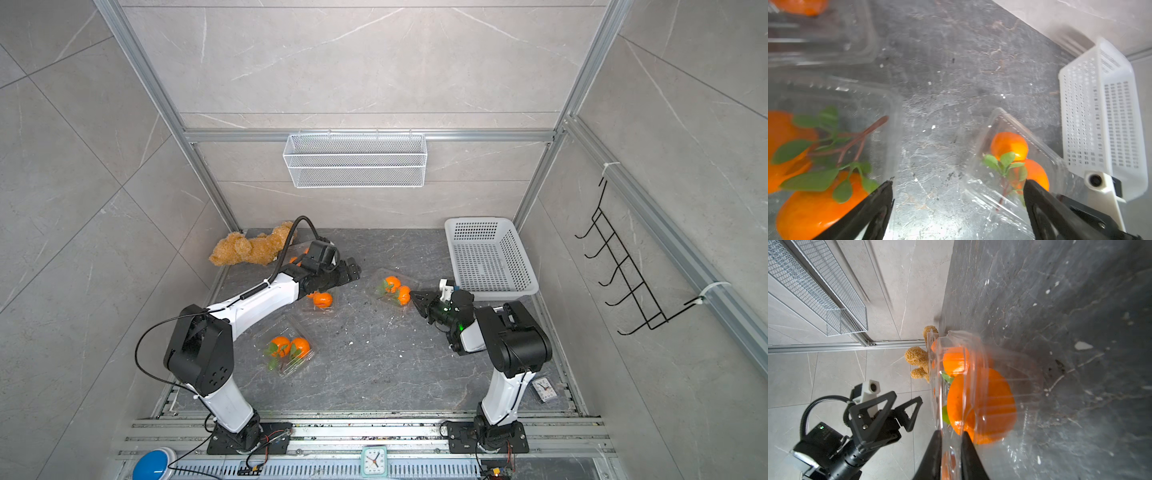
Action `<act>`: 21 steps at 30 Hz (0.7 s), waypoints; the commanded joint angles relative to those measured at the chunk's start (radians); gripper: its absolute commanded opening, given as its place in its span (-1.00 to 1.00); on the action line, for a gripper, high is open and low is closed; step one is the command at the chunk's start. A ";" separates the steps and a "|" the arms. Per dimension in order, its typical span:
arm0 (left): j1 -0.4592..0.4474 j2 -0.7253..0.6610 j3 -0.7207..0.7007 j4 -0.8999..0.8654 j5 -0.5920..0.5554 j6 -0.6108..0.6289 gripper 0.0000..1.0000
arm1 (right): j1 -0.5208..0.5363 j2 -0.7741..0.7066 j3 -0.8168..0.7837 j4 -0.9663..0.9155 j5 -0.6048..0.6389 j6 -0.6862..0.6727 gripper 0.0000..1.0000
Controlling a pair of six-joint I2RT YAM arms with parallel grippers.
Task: Take oranges out of containers
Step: Open the packing box at the center of the board.
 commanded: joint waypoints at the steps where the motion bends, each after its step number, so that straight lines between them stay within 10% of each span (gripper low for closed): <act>1: -0.073 -0.064 -0.051 0.124 -0.001 -0.054 1.00 | 0.012 -0.030 -0.025 -0.081 0.075 0.052 -0.65; 9: -0.152 -0.093 -0.374 0.658 0.092 -0.373 0.99 | 0.065 -0.021 -0.026 -0.072 0.180 0.130 -0.67; 21: -0.263 0.036 -0.487 0.966 -0.058 -0.631 0.79 | 0.099 -0.064 -0.033 -0.095 0.267 0.202 -0.67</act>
